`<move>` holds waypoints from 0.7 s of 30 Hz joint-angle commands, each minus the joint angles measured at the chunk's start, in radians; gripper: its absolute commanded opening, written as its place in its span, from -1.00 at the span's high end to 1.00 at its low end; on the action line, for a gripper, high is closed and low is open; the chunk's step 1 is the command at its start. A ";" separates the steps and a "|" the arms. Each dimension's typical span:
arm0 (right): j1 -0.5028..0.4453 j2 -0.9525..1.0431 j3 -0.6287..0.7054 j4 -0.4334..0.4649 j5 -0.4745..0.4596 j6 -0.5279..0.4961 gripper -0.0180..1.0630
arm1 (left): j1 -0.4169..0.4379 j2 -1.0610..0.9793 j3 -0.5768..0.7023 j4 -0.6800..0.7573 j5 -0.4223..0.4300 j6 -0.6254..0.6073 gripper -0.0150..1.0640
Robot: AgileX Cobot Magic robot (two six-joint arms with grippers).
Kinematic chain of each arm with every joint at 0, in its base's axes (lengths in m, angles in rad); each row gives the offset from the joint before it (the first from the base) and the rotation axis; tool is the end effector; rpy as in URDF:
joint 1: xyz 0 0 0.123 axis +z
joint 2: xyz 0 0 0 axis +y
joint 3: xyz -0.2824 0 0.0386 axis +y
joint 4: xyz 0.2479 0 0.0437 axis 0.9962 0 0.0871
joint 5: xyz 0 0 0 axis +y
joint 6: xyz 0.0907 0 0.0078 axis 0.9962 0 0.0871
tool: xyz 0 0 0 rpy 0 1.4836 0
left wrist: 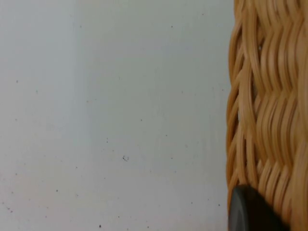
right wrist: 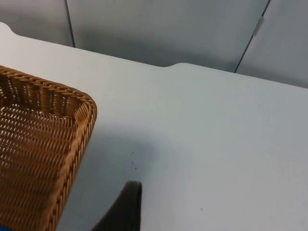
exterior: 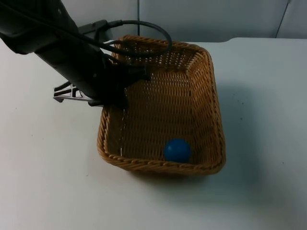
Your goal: Pick up the basket with the left hand and place the ball into the basket with the right hand.
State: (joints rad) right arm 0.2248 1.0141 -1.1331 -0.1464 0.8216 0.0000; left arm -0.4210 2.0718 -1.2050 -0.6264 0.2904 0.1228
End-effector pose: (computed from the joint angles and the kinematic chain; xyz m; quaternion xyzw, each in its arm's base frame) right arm 0.1958 0.0348 0.4040 -0.1188 0.8779 -0.0186 0.4635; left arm 0.3682 -0.1817 0.1151 -0.0069 0.9588 -0.1919 0.2096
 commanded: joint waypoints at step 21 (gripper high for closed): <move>0.005 -0.001 0.004 -0.008 -0.007 0.000 -0.96 | -0.001 -0.006 -0.002 0.066 -0.024 -0.028 -0.26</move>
State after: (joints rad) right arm 0.2248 1.0141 -1.1331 -0.1464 0.8257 0.0000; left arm -0.4210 2.0718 -1.2050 -0.5691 0.2692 0.1023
